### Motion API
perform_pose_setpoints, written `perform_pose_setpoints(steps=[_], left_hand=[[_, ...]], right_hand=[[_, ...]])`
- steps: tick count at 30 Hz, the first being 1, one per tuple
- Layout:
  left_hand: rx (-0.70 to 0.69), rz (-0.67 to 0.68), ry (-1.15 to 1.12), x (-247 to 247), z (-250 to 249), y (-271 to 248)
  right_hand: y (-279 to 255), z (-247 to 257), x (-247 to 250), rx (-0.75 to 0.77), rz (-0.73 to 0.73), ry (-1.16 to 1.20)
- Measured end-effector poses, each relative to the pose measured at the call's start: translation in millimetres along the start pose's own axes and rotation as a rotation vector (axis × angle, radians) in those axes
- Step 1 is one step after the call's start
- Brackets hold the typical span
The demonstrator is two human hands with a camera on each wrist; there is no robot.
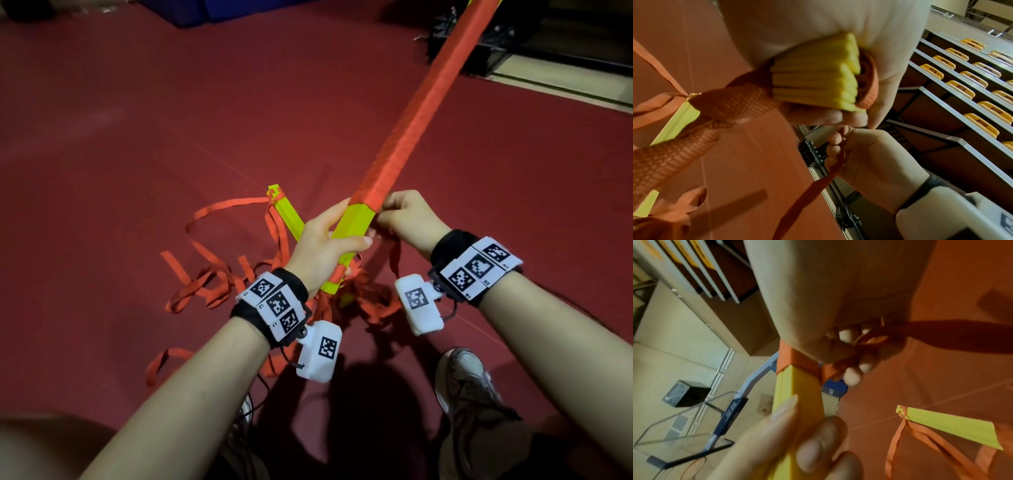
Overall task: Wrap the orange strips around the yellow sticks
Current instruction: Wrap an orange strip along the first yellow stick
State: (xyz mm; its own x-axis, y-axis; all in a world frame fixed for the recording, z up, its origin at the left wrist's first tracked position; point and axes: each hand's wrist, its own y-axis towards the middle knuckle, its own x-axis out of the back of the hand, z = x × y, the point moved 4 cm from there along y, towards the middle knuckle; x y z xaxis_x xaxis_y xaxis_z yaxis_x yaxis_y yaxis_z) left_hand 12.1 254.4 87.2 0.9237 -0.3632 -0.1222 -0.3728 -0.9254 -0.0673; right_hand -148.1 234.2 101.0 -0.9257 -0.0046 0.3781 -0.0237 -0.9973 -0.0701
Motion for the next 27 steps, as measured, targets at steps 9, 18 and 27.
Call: perform_pose_setpoints(steps=[9, 18, 27], left_hand=[[-0.089, -0.221, 0.205, 7.5, -2.5, 2.3], [-0.176, -0.431, 1.145, 11.0, -30.9, -15.0], [-0.165, -0.181, 0.858, -0.5, -28.1, -3.7]], right_hand=[[-13.2, 13.8, -2.3, 0.044, -0.107, -0.207], [-13.9, 23.1, -17.4, 0.031, -0.169, -0.029], [-21.9, 23.7, -5.0, 0.052, -0.15, 0.2]])
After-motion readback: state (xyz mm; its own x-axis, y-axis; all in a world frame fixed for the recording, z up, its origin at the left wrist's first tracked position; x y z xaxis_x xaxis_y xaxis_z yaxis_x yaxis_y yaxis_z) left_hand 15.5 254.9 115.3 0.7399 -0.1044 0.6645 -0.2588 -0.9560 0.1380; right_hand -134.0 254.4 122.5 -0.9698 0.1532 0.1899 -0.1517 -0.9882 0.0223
